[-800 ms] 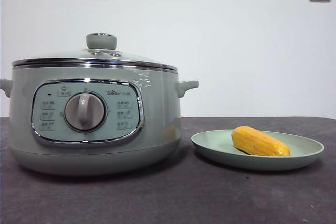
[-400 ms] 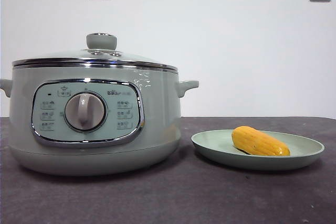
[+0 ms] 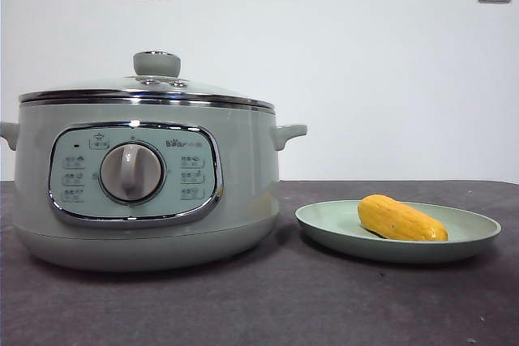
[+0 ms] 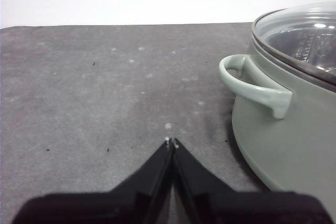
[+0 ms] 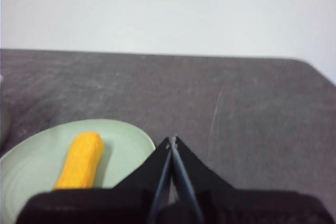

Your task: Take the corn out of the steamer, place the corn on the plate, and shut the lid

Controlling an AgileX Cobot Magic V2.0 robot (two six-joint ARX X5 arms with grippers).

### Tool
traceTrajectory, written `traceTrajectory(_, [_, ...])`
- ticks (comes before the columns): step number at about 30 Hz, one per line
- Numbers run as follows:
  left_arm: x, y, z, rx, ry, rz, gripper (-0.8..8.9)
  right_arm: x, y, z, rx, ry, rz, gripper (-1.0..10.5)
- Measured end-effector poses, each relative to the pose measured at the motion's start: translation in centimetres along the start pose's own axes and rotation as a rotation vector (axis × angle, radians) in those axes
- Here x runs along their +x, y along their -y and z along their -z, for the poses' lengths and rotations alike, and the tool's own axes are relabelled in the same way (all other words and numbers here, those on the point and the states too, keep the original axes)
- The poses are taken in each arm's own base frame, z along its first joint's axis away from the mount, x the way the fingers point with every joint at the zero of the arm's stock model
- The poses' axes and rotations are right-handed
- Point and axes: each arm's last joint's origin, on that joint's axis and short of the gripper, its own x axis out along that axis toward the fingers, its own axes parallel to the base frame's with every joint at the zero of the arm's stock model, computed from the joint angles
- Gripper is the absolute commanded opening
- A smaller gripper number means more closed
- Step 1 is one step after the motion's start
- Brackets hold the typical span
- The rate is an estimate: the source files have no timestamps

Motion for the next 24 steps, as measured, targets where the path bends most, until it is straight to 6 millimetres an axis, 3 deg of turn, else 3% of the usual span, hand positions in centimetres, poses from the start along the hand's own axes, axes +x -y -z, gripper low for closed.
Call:
traceTrajectory(8, [0.0,0.0,0.0,0.000,0.000,0.000,-0.03,0.1,-0.1,1.3,0.015,-0.090,-0.004,0.0])
traceTrajectory(24, [0.0,0.0,0.0,0.000,0.000,0.000,-0.03,0.1,0.0,1.4,0.036,-0.096,0.025,0.0])
